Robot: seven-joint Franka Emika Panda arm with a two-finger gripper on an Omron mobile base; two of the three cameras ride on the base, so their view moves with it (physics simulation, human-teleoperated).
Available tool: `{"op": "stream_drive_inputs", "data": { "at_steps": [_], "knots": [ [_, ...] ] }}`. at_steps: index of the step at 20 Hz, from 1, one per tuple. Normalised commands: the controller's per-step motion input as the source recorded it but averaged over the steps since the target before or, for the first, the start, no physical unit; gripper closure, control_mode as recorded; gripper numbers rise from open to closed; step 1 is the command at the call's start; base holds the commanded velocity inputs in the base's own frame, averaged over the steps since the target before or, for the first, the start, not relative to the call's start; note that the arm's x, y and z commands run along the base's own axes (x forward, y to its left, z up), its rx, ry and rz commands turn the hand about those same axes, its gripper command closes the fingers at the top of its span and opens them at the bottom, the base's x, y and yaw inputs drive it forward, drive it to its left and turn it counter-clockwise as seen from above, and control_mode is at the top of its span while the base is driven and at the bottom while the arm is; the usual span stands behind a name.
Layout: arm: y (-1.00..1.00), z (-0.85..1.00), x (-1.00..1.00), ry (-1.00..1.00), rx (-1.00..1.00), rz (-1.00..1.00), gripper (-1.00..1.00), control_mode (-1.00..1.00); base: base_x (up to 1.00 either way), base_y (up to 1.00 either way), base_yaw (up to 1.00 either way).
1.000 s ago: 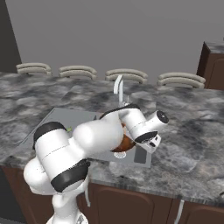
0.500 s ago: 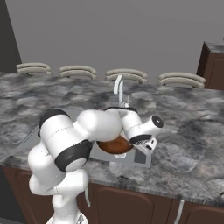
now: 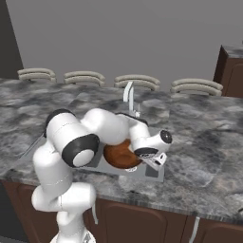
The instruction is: Dump the broccoli and bell pepper from the bowl so the bowl can be washed. Place the bowl in the sink after clearing the leftovers.
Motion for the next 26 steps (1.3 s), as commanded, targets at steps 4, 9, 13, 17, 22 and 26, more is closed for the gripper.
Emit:
{"op": "stream_drive_inputs", "data": {
  "at_steps": [4, 9, 13, 17, 22, 26],
  "knots": [
    [0.1, -0.11, 0.42, -0.04, -0.01, -0.04, 1.0, -1.0, 0.0, 0.0, 0.0],
    [0.06, -0.45, 0.31, -0.02, -0.09, -0.02, 1.0, -1.0, 0.0, 0.0, 0.0],
    [0.14, -0.31, 0.46, 0.0, -0.12, -0.05, 1.0, -1.0, 0.0, 0.0, 0.0],
    [0.27, -0.52, 0.15, 0.0, -0.11, -0.02, 1.0, -1.0, 0.0, 0.0, 0.0],
    [0.04, -0.22, 0.11, 0.0, 0.01, 0.0, 1.0, -1.0, 0.0, 0.0, 0.0],
    [-0.35, -0.4, 0.03, 0.0, 0.02, 0.0, 1.0, -1.0, 0.0, 0.0, 0.0]
  ]
}}
